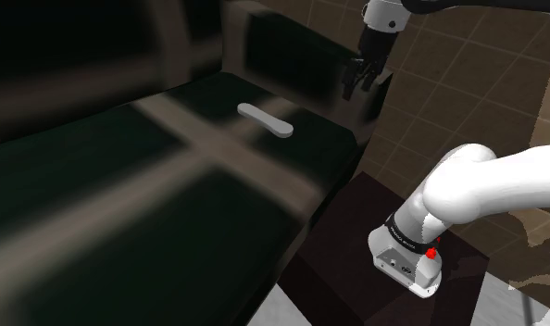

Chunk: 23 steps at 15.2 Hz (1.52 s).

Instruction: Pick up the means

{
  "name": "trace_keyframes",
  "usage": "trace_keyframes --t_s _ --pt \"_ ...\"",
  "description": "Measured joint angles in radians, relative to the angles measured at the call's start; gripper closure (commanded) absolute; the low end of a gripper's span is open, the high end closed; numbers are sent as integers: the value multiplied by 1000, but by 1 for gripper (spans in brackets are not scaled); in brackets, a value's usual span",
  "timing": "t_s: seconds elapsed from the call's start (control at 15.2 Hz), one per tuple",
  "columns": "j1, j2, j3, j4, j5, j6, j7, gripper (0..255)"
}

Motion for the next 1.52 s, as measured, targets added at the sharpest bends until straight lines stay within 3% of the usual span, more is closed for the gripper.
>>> trace_keyframes --t_s 0.66,1.06,1.52 --pt "41 279 45 77 26 201 13 0" --pt "61 514 74 189 27 324 16 0" --pt "88 760 109 357 12 401 34 0"
